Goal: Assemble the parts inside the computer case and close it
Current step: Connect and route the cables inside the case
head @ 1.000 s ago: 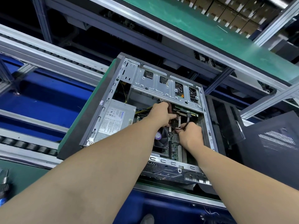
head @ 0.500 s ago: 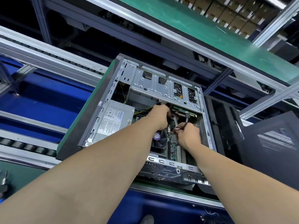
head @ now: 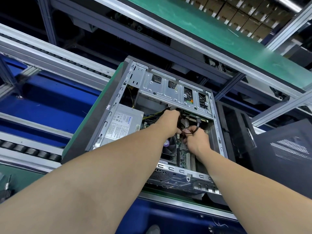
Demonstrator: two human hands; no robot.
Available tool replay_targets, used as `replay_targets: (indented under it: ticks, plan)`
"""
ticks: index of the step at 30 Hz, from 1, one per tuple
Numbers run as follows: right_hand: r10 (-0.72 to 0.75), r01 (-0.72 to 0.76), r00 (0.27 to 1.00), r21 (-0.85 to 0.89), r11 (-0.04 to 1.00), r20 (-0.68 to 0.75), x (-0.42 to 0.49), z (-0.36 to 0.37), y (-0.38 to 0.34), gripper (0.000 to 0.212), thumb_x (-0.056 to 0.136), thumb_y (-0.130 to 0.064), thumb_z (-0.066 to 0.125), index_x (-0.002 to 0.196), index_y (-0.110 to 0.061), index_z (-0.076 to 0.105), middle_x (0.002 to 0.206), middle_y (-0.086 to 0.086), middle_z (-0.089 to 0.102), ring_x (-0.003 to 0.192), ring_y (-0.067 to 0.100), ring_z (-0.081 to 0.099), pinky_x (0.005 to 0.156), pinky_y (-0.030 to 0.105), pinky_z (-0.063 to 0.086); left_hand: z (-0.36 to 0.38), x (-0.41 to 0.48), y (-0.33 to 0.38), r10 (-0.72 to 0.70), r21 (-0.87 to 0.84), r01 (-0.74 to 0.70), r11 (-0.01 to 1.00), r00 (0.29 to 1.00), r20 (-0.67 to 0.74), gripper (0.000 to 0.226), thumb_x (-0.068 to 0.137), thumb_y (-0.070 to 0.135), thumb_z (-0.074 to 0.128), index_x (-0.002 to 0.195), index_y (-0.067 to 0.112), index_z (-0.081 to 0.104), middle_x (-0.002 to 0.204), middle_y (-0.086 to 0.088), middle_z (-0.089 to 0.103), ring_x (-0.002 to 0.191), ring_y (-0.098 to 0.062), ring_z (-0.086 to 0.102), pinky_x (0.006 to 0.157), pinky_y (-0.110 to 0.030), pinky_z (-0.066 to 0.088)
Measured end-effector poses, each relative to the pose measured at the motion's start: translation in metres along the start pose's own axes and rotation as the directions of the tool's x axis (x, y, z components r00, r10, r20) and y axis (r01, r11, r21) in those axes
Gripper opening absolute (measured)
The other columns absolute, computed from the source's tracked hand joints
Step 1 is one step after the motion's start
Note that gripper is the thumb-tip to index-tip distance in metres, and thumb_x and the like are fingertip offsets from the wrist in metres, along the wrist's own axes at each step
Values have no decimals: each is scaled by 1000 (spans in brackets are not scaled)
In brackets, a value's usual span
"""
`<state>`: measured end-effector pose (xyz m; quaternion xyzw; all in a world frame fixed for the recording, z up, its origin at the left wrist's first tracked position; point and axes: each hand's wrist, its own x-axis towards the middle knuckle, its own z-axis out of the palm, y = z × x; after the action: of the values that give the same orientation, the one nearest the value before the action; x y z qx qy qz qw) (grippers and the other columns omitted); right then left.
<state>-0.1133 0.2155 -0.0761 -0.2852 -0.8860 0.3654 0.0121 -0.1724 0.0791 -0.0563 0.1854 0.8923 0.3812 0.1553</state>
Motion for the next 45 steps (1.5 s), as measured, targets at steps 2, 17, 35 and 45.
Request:
replay_targets:
  ticks: [2, 17, 35, 45]
  plan:
    - [16, -15, 1000, 34, 999, -24, 0, 0, -1, 19, 96, 1, 64, 88, -16, 60, 102, 16, 72, 93, 36, 69, 87, 49, 61, 2, 1, -1, 0, -49, -1, 999, 1000, -19, 45, 81, 18, 85, 115, 3, 61, 120, -19, 61, 107, -36, 61, 90, -40, 51]
    - [-12, -26, 980, -186, 982, -201, 10, 0, 2, 10, 93, -5, 70, 101, -10, 71, 111, 23, 68, 107, 38, 64, 88, 33, 51, 3, 21, -3, -161, -261, 195, 945, 976, 149, 53, 99, 6, 44, 151, 15, 43, 145, -20, 49, 126, -37, 52, 107, -40, 46]
    - [-32, -9, 977, -188, 982, -211, 5, -1, -4, 10, 89, -7, 79, 97, -9, 73, 103, 22, 71, 110, 38, 63, 96, 38, 52, -1, 17, 1, -178, -301, 214, 929, 974, 142, 48, 96, 3, 43, 143, 7, 50, 133, -21, 56, 116, -37, 57, 98, -39, 50]
    - [0, -52, 976, -237, 970, -218, 6, -2, -3, 9, 90, -9, 77, 98, -8, 72, 106, 22, 71, 100, 38, 65, 83, 34, 51, -1, 16, 1, -165, -281, 215, 935, 967, 194, 59, 93, -2, 46, 150, 14, 43, 132, -21, 59, 114, -37, 60, 98, -41, 53]
